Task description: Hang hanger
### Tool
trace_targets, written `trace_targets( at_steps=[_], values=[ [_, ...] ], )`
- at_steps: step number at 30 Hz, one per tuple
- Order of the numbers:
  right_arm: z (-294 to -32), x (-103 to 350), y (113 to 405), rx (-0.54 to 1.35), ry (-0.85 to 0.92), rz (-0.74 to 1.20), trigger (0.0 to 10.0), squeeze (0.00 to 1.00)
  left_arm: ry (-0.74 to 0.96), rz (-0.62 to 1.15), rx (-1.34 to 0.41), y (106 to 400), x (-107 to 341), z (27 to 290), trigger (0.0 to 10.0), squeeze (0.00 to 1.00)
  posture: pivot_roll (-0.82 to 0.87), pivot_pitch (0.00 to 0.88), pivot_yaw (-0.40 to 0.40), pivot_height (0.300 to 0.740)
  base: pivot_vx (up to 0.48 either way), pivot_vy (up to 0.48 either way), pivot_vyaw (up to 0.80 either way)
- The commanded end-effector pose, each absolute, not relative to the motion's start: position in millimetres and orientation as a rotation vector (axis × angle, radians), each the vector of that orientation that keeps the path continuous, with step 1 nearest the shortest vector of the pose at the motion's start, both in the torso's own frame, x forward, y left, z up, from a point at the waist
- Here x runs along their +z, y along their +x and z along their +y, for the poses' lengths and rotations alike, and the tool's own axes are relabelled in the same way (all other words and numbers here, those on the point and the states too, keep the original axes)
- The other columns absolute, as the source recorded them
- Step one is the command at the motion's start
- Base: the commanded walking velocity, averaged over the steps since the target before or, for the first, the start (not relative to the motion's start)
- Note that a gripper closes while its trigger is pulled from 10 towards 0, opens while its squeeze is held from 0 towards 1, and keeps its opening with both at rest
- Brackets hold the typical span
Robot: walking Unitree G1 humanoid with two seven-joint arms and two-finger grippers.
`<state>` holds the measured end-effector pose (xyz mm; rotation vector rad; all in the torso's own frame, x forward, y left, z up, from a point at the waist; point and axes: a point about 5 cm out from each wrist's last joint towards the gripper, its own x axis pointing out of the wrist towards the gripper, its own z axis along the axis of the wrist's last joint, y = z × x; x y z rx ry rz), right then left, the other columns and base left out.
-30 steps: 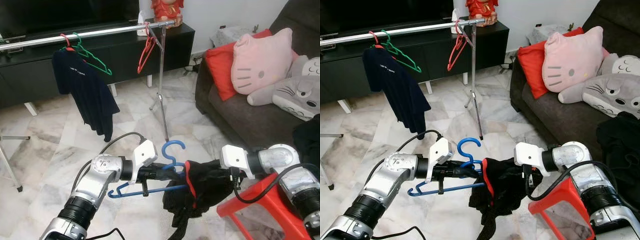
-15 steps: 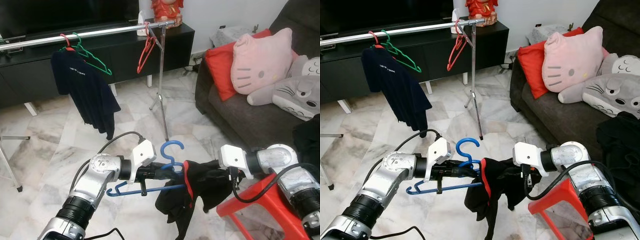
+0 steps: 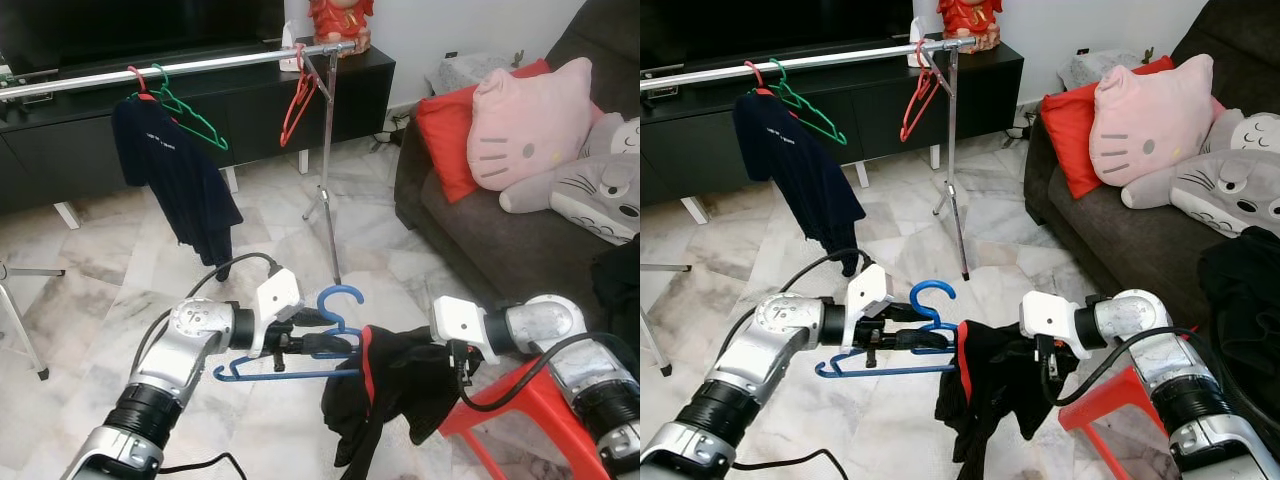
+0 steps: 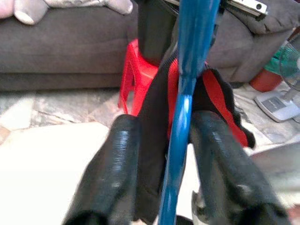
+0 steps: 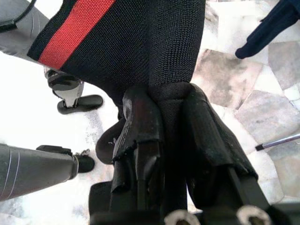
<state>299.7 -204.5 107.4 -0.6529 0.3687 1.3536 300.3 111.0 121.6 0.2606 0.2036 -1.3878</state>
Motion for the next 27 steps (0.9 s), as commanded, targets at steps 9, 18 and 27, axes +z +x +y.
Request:
trace_targets(
  at_steps=[9, 18, 27],
  values=[
    [-223, 98, 305, 1.173, -0.693, 0.414, 0.0, 0.0, 0.299, 0.174, -1.271, 313, 139, 142, 10.0, 1.0, -0.09, 0.042, -0.045, 0.74, 0.0, 0.0, 0.0],
    [-238, 97, 323, 0.843, -0.667, 0.408, 0.0, 0.0, 0.249, 0.081, -1.042, 321, 145, 164, 10.0, 1.0, -0.08, 0.04, -0.046, 0.74, 0.0, 0.0, 0.0],
    [-211, 128, 346, 0.743, -0.581, 0.214, 0.0, 0.0, 0.27, 0.093, -0.714, 325, 114, 176, 10.0, 0.0, -0.09, 0.025, -0.031, 0.74, 0.0, 0.0, 0.0]
  ],
)
